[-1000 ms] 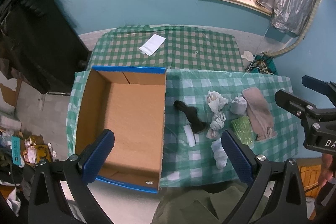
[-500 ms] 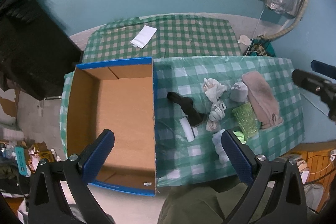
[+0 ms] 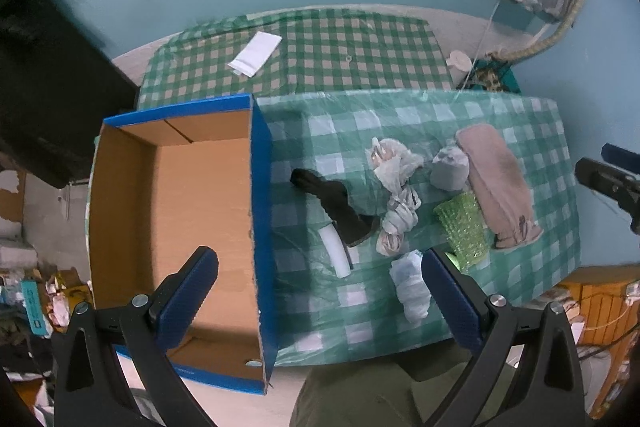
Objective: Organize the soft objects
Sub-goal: 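Lower the right tool toward the pink-brown fleece mitt while the left tool approaches the white plastic bags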
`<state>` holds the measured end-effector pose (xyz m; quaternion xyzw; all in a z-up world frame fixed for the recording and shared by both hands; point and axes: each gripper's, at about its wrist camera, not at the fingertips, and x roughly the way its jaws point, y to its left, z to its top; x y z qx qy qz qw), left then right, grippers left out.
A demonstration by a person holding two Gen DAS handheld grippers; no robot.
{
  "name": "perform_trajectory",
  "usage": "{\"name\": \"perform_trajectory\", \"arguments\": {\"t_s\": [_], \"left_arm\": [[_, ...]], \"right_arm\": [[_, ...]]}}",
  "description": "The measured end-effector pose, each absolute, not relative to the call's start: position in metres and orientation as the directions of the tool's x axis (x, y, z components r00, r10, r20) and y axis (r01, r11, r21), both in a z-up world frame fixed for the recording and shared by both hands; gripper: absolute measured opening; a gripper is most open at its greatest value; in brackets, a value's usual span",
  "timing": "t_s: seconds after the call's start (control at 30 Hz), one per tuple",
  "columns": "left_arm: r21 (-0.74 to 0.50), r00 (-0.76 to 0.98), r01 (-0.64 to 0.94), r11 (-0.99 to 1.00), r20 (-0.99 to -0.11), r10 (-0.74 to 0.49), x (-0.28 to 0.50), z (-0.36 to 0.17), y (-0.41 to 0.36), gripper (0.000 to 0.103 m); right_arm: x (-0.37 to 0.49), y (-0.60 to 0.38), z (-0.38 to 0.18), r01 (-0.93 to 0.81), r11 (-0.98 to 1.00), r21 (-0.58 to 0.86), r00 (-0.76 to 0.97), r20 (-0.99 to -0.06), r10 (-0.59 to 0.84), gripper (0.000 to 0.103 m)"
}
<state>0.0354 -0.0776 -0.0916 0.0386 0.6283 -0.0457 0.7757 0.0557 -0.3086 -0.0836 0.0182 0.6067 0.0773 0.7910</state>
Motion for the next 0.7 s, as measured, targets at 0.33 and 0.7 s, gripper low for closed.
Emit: {"name": "perform_trajectory", "arguments": {"t_s": [0.33, 0.7], "left_arm": [[0.044, 0.177, 0.189, 0.981, -0.984, 0.01, 0.048, -0.124, -0.107, 0.102], [0.027, 0.112, 0.203, 0.979, -0.994, 0.005, 0.063, -0.168, -0.131, 0.102]], "right_arm": [[0.063, -0.343, -0.131, -0.058, 0.995, 0.084, 0.218, -0.971, 0.095, 0.102], [0.068, -0.358, -0.19, -0.084, 0.996, 0.027, 0.143, -0.989, 0.039, 0.102]]}}
